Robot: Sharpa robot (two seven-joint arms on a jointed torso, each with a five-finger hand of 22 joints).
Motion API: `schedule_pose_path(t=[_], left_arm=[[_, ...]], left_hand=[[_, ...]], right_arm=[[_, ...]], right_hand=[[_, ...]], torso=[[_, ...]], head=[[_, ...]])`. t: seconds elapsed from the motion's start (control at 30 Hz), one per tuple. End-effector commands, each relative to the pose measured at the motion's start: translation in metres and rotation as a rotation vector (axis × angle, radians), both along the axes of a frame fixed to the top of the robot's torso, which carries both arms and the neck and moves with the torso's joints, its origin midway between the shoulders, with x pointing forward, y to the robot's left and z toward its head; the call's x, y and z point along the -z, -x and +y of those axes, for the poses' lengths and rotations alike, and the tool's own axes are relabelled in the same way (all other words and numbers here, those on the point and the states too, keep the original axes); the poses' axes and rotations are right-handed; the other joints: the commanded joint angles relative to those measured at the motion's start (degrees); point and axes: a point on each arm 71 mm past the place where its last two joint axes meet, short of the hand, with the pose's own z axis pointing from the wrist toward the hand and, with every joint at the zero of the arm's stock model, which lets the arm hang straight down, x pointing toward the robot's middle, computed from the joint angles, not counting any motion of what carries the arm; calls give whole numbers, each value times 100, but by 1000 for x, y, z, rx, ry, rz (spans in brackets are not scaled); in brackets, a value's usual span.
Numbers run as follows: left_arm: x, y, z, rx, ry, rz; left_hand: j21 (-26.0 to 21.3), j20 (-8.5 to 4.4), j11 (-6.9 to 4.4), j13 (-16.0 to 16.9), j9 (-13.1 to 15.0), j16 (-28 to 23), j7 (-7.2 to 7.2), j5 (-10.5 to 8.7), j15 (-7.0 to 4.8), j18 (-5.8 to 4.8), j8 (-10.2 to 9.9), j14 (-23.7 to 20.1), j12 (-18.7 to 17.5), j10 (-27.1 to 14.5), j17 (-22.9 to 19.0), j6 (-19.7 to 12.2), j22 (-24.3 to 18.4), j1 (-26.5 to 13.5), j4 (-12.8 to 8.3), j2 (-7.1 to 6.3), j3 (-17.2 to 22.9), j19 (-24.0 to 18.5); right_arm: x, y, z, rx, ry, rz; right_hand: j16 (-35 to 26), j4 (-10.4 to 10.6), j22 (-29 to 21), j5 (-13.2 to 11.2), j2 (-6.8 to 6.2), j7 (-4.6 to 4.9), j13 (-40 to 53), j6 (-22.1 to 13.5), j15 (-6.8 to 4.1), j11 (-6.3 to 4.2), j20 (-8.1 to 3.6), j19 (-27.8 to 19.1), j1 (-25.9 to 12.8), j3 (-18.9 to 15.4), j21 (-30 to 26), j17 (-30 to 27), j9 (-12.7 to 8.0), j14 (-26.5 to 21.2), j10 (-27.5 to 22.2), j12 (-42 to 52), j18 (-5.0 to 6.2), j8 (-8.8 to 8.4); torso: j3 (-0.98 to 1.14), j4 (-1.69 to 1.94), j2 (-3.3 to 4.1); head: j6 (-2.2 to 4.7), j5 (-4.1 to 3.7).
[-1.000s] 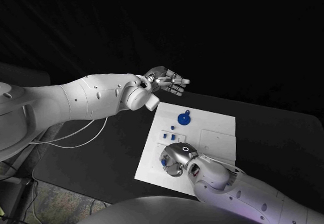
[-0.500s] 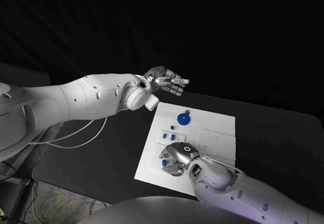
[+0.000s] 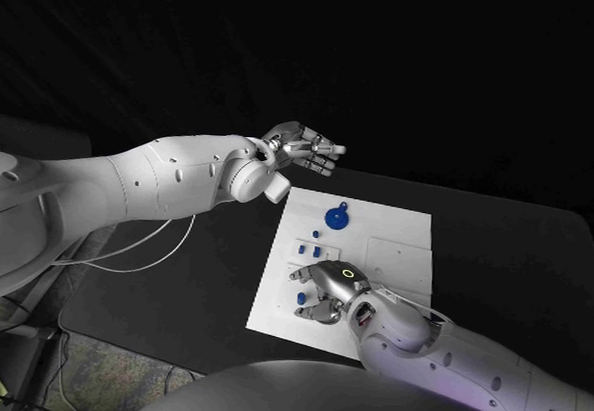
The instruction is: Assemble the parts on the task board
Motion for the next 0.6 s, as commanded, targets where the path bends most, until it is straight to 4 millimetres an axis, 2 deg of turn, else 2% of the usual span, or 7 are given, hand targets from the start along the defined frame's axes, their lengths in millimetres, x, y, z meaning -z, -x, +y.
schedule_pose_path(t=[0.03,0.23,0.27,0.3,0.33,0.43,0.6], left_arm=[[-1,0,0,16,4,-6],[-1,0,4,9,1,-8],[-1,0,5,8,0,-8],[-1,0,6,6,-1,-8],[-1,0,8,4,-2,-8],[-1,0,12,-4,-6,-10],[0,1,14,-9,-7,-14]], left_hand=[[8,-1,-13,2,1,24,-25,-12,3,81,-11,-14,8,-5,7,-18,-8,27,-21,17,-20,-24],[9,-2,-15,2,2,24,-26,-12,2,81,-9,-10,8,-4,8,-11,-8,32,-13,7,-24,-22],[9,-2,-15,2,2,24,-26,-12,2,81,-9,-10,8,-4,8,-11,-8,32,-13,7,-24,-22],[9,-2,-15,2,2,24,-26,-12,2,81,-9,-10,8,-4,8,-11,-8,32,-13,7,-24,-22],[10,-3,-16,1,2,25,-25,-12,1,82,-10,-6,8,-1,8,-12,-7,32,-13,1,-26,-18],[10,-3,-16,1,2,25,-25,-12,1,82,-10,-6,8,-1,8,-12,-7,32,-13,1,-26,-18],[9,-4,-16,2,1,24,-26,-12,-1,82,-11,-1,8,4,8,-10,-7,14,4,-1,-33,-13]], right_arm=[[-4,2,-4,2,-45,36],[-27,-9,-24,47,-125,95],[-32,-12,-28,59,-140,91],[-38,-15,-33,75,-158,85],[-44,-19,-39,92,-175,82],[-58,-31,-59,155,-220,110],[-75,-50,-99,275,-239,189]], right_hand=[[35,147,-89,16,64,74,2,-67,0,-9,34,-19,33,-66,-11,-39,-9,-61,59,39,23,-27],[132,102,-149,27,303,199,0,5,-32,-71,-4,50,-205,-226,14,-29,-8,-19,378,99,-6,-26],[146,82,-134,34,368,245,-10,147,-45,-99,-18,79,-256,-227,34,-22,-3,-8,533,162,-6,-21],[150,39,-109,26,449,308,0,578,-64,-112,-33,101,-282,-205,56,-18,24,-9,707,235,-10,13],[144,2,-77,-52,489,270,2,886,-97,-160,-54,124,-297,-155,82,-20,40,-12,851,291,-16,22],[131,-88,27,-117,562,182,18,1129,-166,-281,-123,140,-401,-19,140,-20,55,0,1226,436,-69,20],[75,-263,126,-112,707,106,110,1289,-274,-478,-215,96,-409,169,160,-22,59,-28,1727,816,-158,22]], torso=[[2,-20,-10],[13,-33,-9],[18,-40,-12],[20,-44,-15],[21,-46,-17],[29,-73,-35],[62,-120,-86]], head=[[1,-14],[1,-56],[1,-62],[1,-74],[1,-98],[16,-208],[71,-374]])
